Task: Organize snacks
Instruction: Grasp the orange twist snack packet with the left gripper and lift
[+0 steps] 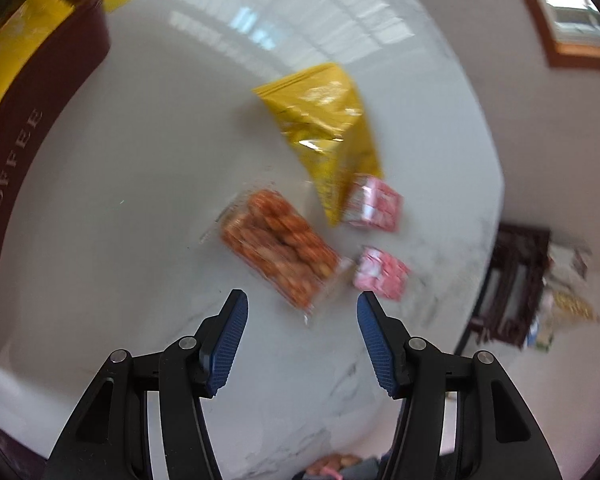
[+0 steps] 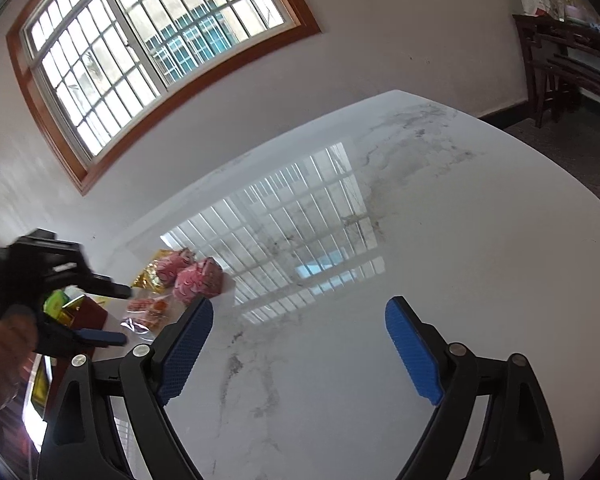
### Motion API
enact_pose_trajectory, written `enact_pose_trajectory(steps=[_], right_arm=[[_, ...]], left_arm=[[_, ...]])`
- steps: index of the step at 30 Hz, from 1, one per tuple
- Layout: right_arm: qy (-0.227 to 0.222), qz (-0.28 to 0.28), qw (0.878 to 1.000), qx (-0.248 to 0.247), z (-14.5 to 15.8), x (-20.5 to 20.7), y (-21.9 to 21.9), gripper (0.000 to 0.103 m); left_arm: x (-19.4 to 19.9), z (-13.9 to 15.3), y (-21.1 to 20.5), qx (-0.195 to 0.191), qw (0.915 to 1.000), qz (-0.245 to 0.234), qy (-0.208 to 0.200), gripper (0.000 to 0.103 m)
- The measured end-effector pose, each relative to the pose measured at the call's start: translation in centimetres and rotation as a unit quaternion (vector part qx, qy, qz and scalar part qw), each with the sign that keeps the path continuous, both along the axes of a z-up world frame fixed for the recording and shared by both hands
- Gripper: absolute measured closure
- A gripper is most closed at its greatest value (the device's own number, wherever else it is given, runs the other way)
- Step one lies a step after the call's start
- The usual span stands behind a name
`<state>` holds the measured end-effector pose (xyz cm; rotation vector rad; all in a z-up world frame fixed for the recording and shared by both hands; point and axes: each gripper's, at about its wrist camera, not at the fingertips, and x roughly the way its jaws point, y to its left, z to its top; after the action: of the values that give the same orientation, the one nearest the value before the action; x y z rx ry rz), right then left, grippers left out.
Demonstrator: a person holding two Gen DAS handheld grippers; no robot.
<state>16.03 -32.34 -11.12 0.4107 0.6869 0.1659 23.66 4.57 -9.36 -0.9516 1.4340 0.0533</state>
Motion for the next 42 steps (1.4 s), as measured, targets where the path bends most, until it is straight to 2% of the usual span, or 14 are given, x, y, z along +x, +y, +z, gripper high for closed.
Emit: enact_pose_trajectory(steps=[5,10,12,15,21,27,28,30,32,35,37,39,42], right_arm=[[-0.011,0.013,1.0,0.005,0.2,-0.2,0.2,0.015],[-0.021,0.02,1.0,0.011,0.4,-0.4,0.2,0.013],[-0.025,0.022,0.999,0.012,0.5,-0.5,0.2,0.012],[-0.028,0.022,0.999,0.013,0.6,-0.5,0.2,0.011],[-0.03,0.019,0.999,0.014,0.5,-0.5,0.1,0.01],[-0.029,0.017,0.999,0.015,0.5,-0.5,0.0,0.009],[-0.029,0.016,0.999,0.015,0.5,-0.5,0.0,0.009],[-0.028,0.015,0.999,0.015,0.4,-0.4,0.0,0.009],[-0.027,0.014,0.999,0.016,0.4,-0.5,-0.1,0.008],[-0.024,0.011,0.999,0.018,0.4,-0.3,-0.3,0.008],[-0.022,0.008,1.0,0.019,0.3,-0.3,-0.4,0.007],[-0.019,0.009,1.0,0.018,0.2,-0.2,-0.4,0.007],[-0.013,0.012,1.0,0.014,0.1,-0.1,-0.2,0.007]], left_arm=[[1.0,-0.8,-1.4,0.05,0.9979,0.023,0.036,0.045],[1.5,-0.5,-1.9,0.081,0.9936,0.068,0.041,0.045],[1.7,-0.2,-2.0,0.093,0.9922,0.07,0.045,0.045],[2.5,-0.5,-2.7,0.109,0.991,0.05,0.059,0.045],[2.5,-0.2,-3.5,0.135,0.9895,0.02,0.048,0.045],[4.1,-0.3,-6.1,0.178,0.9811,-0.054,0.055,0.046],[4.1,-0.3,-6.3,0.184,0.9797,-0.061,0.052,0.046],[4.0,-0.2,-6.9,0.202,0.9756,-0.071,0.048,0.058],[3.8,-0.1,-7.2,0.213,0.9725,-0.089,0.035,0.059],[2.8,0.0,-6.9,0.216,0.9706,-0.104,0.016,0.059],[1.3,0.1,-6.5,0.204,0.972,-0.115,-0.007,0.059],[0.2,0.2,-6.2,0.203,0.9694,-0.135,-0.027,0.059],[-1.9,0.1,-5.3,0.179,0.9713,-0.148,-0.052,0.059]])
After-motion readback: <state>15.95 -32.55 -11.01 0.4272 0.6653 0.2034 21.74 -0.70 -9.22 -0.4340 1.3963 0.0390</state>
